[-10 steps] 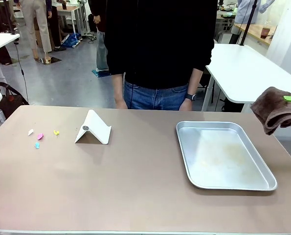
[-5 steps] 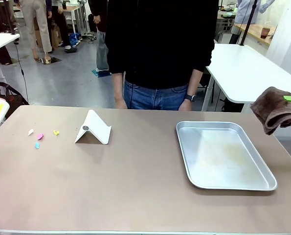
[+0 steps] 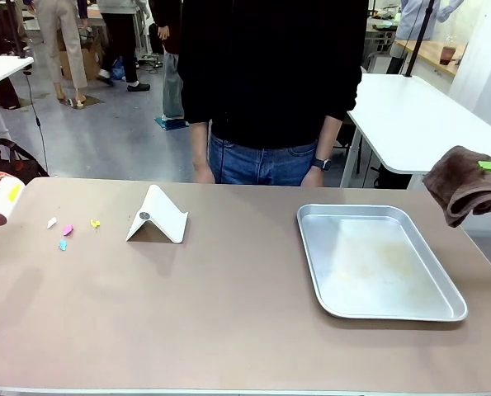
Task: Clean the surface of the table.
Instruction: Clean the area not pointed to by the person.
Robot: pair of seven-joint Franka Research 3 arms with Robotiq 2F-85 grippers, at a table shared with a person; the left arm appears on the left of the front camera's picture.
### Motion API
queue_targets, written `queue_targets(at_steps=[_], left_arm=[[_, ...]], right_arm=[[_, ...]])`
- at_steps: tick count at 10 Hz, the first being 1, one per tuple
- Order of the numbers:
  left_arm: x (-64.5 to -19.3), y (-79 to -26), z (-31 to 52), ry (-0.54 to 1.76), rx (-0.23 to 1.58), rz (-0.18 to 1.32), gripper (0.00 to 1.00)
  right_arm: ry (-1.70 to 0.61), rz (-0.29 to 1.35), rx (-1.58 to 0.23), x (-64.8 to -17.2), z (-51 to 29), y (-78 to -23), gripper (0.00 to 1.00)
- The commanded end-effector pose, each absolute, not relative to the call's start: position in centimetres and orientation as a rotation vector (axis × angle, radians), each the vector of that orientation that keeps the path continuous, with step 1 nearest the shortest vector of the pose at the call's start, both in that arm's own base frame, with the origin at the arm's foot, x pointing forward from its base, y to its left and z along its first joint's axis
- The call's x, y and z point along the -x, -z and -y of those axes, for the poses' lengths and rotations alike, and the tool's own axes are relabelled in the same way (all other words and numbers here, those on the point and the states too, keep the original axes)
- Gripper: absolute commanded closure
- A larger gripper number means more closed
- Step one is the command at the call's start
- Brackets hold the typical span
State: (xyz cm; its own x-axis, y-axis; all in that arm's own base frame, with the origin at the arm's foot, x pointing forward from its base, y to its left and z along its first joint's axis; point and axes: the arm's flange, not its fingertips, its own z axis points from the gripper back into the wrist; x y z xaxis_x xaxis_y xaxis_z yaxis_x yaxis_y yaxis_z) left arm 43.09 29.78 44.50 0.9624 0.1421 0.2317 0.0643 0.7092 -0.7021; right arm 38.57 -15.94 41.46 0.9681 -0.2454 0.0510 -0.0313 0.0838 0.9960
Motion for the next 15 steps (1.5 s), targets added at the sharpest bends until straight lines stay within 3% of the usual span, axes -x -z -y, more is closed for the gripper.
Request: queue_targets(at_steps=[1,5,15], left_arm=[[-45.2,-44.3,-30.5,-0.081,0.761,0.214,0.78],[-47.8,-41.4,-31.0,-0.131,0.695,0.165,0.78],[-48.0,-37.3,-29.0,-0.124,0.583,0.108,0.78]], right_arm=[[0.154,0.227,-1.485,-38.7,15.9,-41.8,0.91],[0.154,0.227,-1.485,-38.7,15.9,-41.8,0.91],[0.154,0.227,-1.485,-38.7,15.9,-41.8,0.91]])
